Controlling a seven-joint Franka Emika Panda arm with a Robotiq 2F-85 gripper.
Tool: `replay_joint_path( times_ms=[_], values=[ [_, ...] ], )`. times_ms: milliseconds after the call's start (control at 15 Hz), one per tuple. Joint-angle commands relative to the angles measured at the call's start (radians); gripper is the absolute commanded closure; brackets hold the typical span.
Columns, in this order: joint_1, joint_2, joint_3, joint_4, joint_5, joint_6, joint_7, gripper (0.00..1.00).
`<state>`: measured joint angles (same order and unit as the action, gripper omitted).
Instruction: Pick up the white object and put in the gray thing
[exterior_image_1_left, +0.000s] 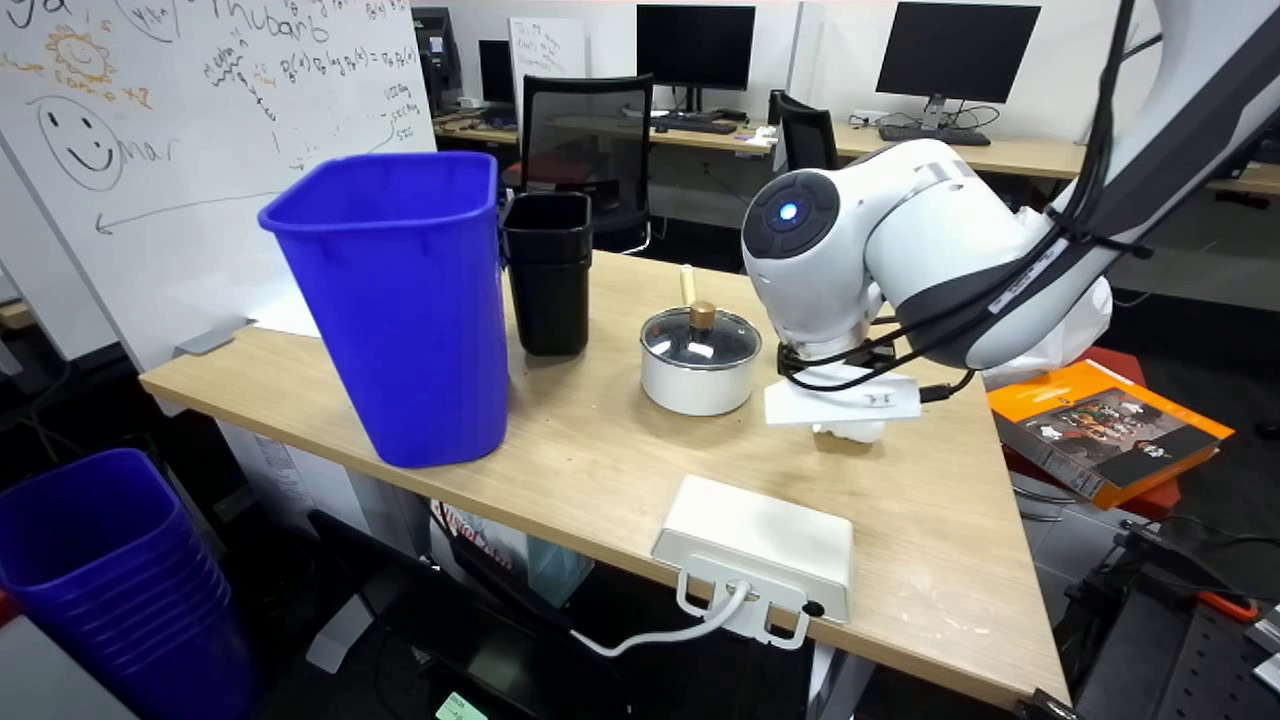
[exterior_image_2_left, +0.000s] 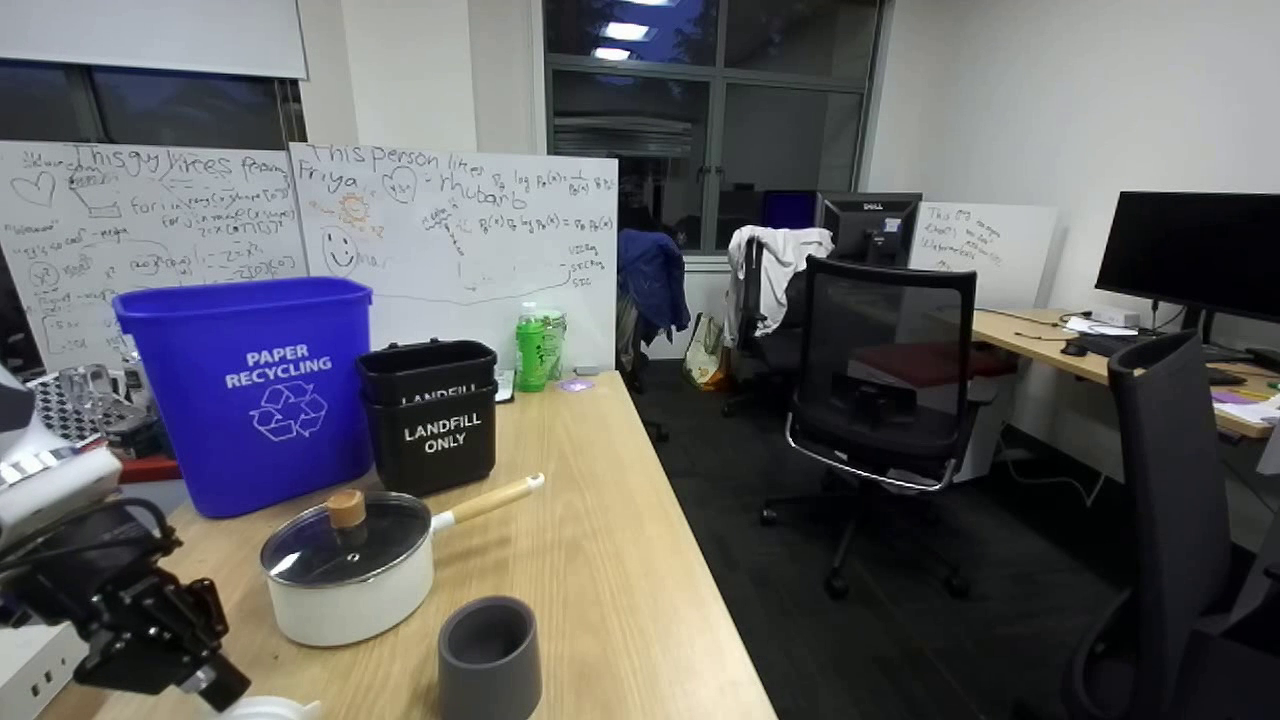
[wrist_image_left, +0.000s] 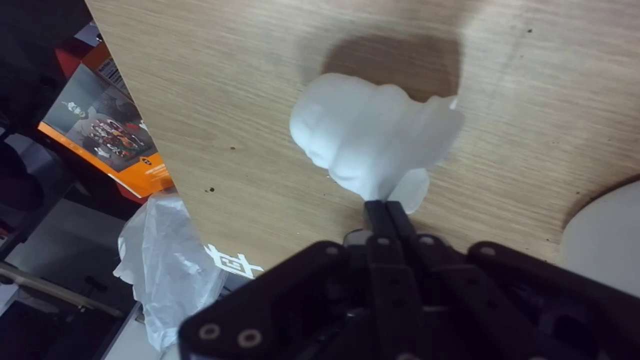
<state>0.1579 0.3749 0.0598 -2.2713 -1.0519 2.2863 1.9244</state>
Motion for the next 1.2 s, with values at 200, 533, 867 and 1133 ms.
replay_joint_path(
  times_ms=[200,533,867,1133],
  values=[
    [0.006,-0.007,-0.009,0.004,-0.016,-0.022,0.017,1.0],
    [0.006,-0.018,-0.012,0.018,-0.047,-0.01,0.022,1.0],
    [0.0,-0.046,-0.003,0.024,-0.077,0.013,0.014,1.0],
    [-0.003,-0.089,0.003,0.049,-0.083,0.015,0.018,1.0]
  ],
)
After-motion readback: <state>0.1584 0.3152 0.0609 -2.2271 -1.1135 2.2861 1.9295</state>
